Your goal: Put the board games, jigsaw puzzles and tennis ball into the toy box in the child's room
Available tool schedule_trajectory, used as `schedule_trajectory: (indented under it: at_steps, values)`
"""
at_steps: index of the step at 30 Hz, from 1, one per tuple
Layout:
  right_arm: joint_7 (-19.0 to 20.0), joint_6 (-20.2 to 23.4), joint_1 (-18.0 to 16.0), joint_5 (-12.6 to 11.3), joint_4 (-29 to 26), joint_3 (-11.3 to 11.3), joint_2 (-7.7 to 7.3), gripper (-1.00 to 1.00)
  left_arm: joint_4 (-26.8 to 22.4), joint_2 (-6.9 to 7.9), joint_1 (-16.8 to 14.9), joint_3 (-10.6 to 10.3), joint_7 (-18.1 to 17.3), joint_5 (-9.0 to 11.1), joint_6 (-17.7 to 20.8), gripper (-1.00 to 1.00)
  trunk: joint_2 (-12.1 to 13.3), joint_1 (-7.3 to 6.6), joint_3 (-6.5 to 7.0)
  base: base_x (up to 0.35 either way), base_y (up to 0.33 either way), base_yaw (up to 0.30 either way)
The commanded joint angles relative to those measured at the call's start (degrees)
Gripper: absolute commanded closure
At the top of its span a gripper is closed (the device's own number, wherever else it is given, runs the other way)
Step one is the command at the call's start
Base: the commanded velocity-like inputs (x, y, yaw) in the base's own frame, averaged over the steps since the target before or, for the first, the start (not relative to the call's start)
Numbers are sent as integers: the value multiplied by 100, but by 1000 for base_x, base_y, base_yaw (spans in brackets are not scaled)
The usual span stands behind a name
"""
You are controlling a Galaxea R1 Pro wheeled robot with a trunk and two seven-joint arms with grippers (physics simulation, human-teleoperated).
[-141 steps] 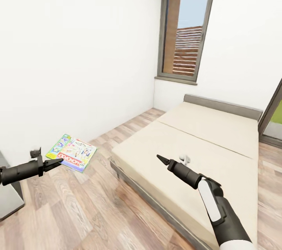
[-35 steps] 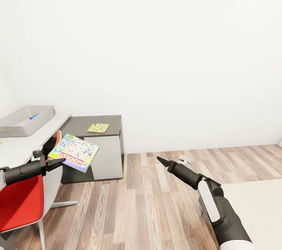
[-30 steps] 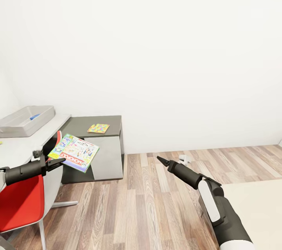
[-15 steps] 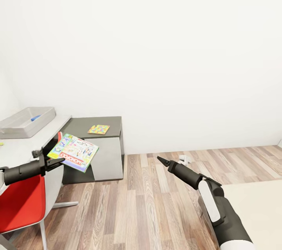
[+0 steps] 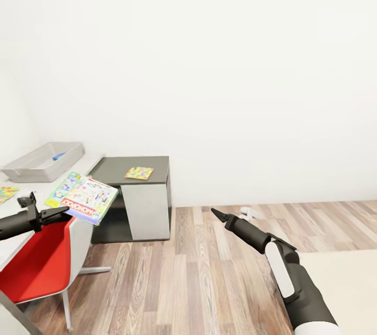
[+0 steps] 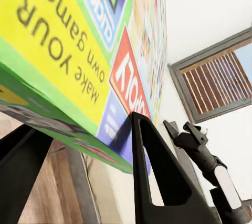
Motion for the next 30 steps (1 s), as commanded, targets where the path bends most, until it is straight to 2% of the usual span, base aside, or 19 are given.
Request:
schedule_trajectory:
  at_steps: [1,9,13,17,21,25,30]
  values:
    - [12,47,-4,-31,-7,-14,6,-100,4,11,-6,2,-7,17,44,100,-8,2,-9,0,0,279]
    - [11,58,-4,-31,-67,19,15,-100,7,31,-6,13,-6,6,20,100,-8,2,-9,99,-39,289]
    - [4,147,-4,-31,-207,98,47,-100,14,37,-5,181,-5,1,23,100,-8,2,-9,288,-77,292]
    - [-46,504,-11,-34,-526,278,29,-100,15,32,-5,281,-5,3,23,100,-8,2,-9,318,-18,292]
    - [-371,912,-11,-43,-881,348,16,-100,15,30,-2,303,-5,1,16,100,-8,2,-14,327,-4,292]
    - [-477,1140,-5,-76,-1306,380,27,-100,15,30,2,307,-3,3,4,100,-8,2,-23,330,-1,288]
    - [-466,1246,-4,-130,-1406,386,19,-100,15,30,0,308,0,2,-2,100,-8,2,-40,330,-1,231]
